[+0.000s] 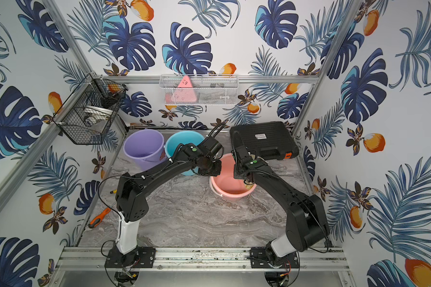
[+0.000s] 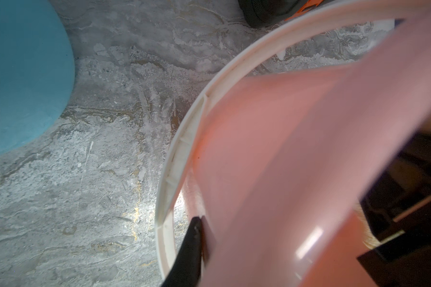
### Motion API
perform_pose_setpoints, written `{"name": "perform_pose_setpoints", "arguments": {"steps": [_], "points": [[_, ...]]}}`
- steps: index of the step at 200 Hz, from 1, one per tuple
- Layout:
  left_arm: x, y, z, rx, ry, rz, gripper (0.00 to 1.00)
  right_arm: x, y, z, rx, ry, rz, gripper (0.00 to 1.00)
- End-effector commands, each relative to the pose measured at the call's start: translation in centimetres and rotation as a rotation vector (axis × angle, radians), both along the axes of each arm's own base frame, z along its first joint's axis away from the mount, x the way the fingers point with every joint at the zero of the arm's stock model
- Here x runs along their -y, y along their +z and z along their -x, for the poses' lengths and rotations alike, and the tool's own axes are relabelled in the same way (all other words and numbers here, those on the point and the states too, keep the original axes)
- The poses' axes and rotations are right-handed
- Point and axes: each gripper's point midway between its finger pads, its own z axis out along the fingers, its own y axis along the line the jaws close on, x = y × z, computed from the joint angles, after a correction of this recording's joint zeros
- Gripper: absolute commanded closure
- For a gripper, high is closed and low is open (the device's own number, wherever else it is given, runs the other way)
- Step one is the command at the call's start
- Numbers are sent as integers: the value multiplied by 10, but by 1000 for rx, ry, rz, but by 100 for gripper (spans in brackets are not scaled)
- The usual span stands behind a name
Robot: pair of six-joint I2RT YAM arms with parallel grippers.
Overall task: Wipe the inside of the bucket with a cloth
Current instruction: Wipe the dirt from the inside of the bucket.
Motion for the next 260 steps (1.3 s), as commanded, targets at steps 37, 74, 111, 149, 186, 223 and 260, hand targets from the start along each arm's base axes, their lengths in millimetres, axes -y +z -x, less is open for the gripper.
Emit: {"name": "perform_pose_setpoints", "arguments": {"steps": [37, 74, 111, 149, 186, 223, 260], "points": [[22, 10, -11, 29, -12, 132, 100, -20, -33, 13, -140, 23, 1, 100], [19, 5, -12, 6, 9, 163, 100, -32, -33, 9, -136, 55, -43, 100], [13, 1, -15, -24, 25, 200, 100, -42, -27, 15, -108, 106, -123, 100], [10, 5, -19, -18, 26, 201, 100, -45, -37, 21, -156, 140, -150, 100], [7, 19, -24, 24, 26, 170, 100, -53, -48, 21, -220, 155, -164, 100], [8, 22, -15, 39, 14, 156, 100, -26, -50, 15, -186, 64, -38, 100], [5, 16, -14, 34, 30, 150, 100, -31, -58, 32, -221, 115, -27, 100]]}}
